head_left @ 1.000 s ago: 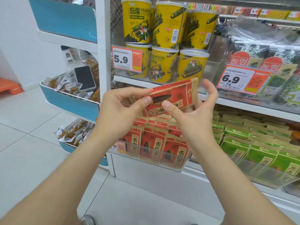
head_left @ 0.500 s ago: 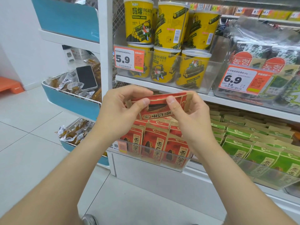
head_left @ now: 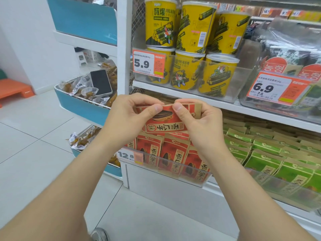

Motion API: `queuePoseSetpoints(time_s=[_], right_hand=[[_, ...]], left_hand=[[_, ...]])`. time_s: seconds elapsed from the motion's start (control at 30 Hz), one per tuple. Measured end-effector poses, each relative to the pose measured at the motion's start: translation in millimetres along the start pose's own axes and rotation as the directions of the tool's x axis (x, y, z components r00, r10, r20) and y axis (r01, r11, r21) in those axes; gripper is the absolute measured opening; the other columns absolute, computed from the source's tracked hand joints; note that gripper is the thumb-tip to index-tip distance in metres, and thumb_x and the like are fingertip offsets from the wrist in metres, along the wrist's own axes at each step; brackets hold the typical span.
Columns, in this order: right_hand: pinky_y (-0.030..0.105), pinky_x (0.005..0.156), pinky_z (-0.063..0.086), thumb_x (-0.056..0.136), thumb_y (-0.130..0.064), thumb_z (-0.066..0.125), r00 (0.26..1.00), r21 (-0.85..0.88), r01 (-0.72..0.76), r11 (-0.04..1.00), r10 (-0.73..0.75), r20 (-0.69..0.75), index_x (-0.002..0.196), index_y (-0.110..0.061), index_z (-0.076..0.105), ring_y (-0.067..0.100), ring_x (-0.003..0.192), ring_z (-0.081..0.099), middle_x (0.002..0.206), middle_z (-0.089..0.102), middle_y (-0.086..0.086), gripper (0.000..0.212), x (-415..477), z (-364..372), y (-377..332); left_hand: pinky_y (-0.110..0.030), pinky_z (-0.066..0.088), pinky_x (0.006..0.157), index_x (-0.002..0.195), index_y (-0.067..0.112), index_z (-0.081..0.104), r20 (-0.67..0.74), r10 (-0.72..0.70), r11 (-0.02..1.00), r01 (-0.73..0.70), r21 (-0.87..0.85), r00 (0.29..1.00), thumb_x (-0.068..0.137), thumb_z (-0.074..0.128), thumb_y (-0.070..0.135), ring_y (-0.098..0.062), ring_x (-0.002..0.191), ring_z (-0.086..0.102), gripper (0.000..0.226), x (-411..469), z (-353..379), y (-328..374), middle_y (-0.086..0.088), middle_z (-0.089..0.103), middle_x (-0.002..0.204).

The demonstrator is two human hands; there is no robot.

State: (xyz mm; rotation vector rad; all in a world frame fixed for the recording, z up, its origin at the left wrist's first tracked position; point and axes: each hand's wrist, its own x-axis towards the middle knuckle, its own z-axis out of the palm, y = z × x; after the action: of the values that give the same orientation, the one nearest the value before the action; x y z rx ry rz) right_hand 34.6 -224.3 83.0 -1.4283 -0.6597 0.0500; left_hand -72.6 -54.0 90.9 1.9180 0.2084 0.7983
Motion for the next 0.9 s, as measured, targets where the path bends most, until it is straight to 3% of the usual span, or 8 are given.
queuePoseSetpoints(time_s=[0.07, 0.2, 0.37, 0.47, 0.57, 0.7, 0.8, 0.9], right_hand=[[0.041, 0.080, 0.066, 0.093, -0.023, 0.084, 0.999, -0.010, 0.025, 1.000, -0.024, 0.041, 0.102, -0.024, 0.081, 0.021, 0.089, 0.080, 0.092, 0.082, 0.002, 0.009, 2.7, 4.5, 0.6], [0.027, 0.081, 0.063, 0.098, -0.021, 0.079, 0.990, -0.189, 0.113, 0.976, -0.095, 0.101, 0.113, -0.023, 0.075, 0.007, 0.092, 0.077, 0.097, 0.081, -0.009, 0.015, 9.9, 15.5, 8.7], [0.025, 0.090, 0.054, 0.101, -0.024, 0.075, 0.951, -0.411, 0.255, 0.875, -0.305, -0.059, 0.118, -0.023, 0.077, -0.003, 0.091, 0.070, 0.095, 0.075, -0.023, 0.018, 17.7, 30.6, 22.8], [0.016, 0.086, 0.047, 0.100, -0.026, 0.075, 0.941, -0.502, 0.309, 0.807, -0.335, 0.041, 0.114, -0.026, 0.076, -0.007, 0.082, 0.066, 0.084, 0.069, -0.029, 0.014, 25.0, 40.0, 27.7], [0.025, 0.082, 0.050, 0.099, -0.027, 0.077, 0.925, -0.556, 0.378, 0.740, -0.316, 0.209, 0.115, -0.023, 0.075, 0.002, 0.079, 0.066, 0.091, 0.073, -0.020, 0.017, 31.4, 58.1, 36.6], [0.040, 0.080, 0.055, 0.100, -0.030, 0.074, 0.920, -0.667, 0.389, 0.636, -0.235, 0.314, 0.118, -0.025, 0.071, 0.020, 0.088, 0.070, 0.096, 0.076, -0.006, 0.019, 41.0, 80.9, 46.4], [0.040, 0.072, 0.050, 0.103, -0.023, 0.066, 0.912, -0.732, 0.410, 0.545, -0.211, 0.353, 0.102, -0.022, 0.063, 0.030, 0.088, 0.065, 0.090, 0.067, -0.001, 0.003, 51.6, 86.3, 40.1], [0.041, 0.065, 0.046, 0.104, -0.020, 0.061, 0.892, -0.757, 0.452, 0.472, -0.204, 0.404, 0.096, -0.022, 0.054, 0.032, 0.082, 0.060, 0.084, 0.059, 0.000, 0.011, 58.6, 87.1, 30.5]], left_hand=[[-0.041, 0.066, 0.082, 0.102, 0.017, 0.085, -0.073, -0.037, 0.998, 0.033, -0.047, 0.997, 0.099, 0.078, 0.020, -0.018, 0.092, 0.080, 0.009, 1.5, -2.5, -3.3, 0.001, 0.083, 0.096], [-0.023, 0.061, 0.075, 0.107, 0.020, 0.083, -0.148, -0.100, 0.983, 0.075, -0.165, 0.984, 0.101, 0.074, 0.019, -0.010, 0.089, 0.077, 0.010, 7.0, -12.4, -5.4, 0.001, 0.083, 0.097], [-0.031, 0.050, 0.090, 0.136, 0.026, 0.064, -0.144, -0.158, 0.926, 0.197, 0.323, 0.977, 0.106, 0.063, 0.033, -0.011, 0.109, 0.067, 0.031, 17.1, -31.6, -32.7, 0.009, 0.066, 0.127], [-0.031, 0.046, 0.093, 0.118, 0.025, 0.070, 0.030, -0.280, 0.800, 0.215, 0.561, 0.960, 0.094, 0.067, 0.032, -0.016, 0.113, 0.063, 0.025, 13.5, -43.3, -38.9, 0.010, 0.068, 0.118], [-0.041, 0.055, 0.100, 0.119, 0.033, 0.068, 0.235, -0.437, 0.654, 0.128, 0.746, 0.868, 0.076, 0.062, 0.046, -0.019, 0.111, 0.065, 0.046, 8.4, -49.1, -42.4, 0.014, 0.068, 0.114], [-0.049, 0.059, 0.092, 0.127, 0.036, 0.071, 0.280, -0.435, 0.534, -0.005, 0.845, 0.856, 0.096, 0.062, 0.032, -0.027, 0.106, 0.066, 0.032, 12.8, -53.2, -68.6, 0.004, 0.070, 0.109], [-0.049, 0.059, 0.096, 0.138, 0.032, 0.067, 0.311, -0.386, 0.557, -0.050, 0.829, 0.868, 0.107, 0.062, 0.029, -0.027, 0.112, 0.066, 0.032, 17.8, -57.4, -79.0, 0.000, 0.072, 0.121], [-0.045, 0.060, 0.091, 0.134, 0.032, 0.071, 0.318, -0.351, 0.581, -0.062, 0.812, 0.880, 0.107, 0.064, 0.025, -0.027, 0.108, 0.069, 0.029, 23.1, -59.1, -87.4, 0.000, 0.075, 0.115]])
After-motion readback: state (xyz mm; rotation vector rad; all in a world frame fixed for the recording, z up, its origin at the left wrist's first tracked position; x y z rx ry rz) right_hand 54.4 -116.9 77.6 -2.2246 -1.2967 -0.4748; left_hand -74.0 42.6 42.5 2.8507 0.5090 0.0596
